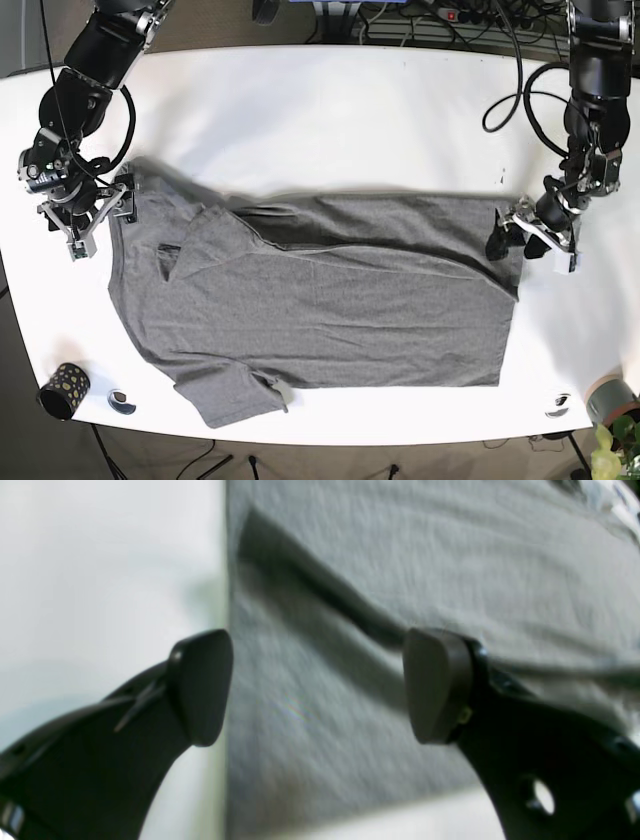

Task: Fold the T-shirt properly
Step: 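Lift the hem corners with both grippers and drag them toward the collar, then lower the hem corners with both grippers onto the shirt near the collar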

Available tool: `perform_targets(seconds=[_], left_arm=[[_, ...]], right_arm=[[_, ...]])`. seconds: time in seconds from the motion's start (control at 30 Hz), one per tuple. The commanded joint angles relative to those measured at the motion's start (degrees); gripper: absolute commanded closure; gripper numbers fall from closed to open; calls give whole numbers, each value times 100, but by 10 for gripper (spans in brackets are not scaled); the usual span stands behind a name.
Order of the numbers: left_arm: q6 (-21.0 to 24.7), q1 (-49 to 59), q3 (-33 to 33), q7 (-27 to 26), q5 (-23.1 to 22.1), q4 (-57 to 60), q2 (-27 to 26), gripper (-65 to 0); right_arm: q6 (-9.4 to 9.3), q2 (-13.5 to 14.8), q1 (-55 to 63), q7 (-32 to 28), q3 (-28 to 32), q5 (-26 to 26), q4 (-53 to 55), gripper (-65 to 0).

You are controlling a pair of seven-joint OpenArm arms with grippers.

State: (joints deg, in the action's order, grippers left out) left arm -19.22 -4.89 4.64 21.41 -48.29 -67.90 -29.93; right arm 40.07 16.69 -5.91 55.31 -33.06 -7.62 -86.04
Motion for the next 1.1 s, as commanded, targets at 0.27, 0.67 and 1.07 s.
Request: perform_targets(seconds=[0.27,0.67,1.07], left_arm=[[89,616,-275,-123,-98,-564,-150,-483],[160,616,-231,-132,-89,-520,-150,-247],[160,634,-223,-115,-89,-564,-150,-25]], right_arm=[[-7,-275,270,-85,-4,-87,-121,-463],[-7,-346,253,-129,-30,-87,222,-392],[-7,-319,253,-261,-30,-87,230,-24]])
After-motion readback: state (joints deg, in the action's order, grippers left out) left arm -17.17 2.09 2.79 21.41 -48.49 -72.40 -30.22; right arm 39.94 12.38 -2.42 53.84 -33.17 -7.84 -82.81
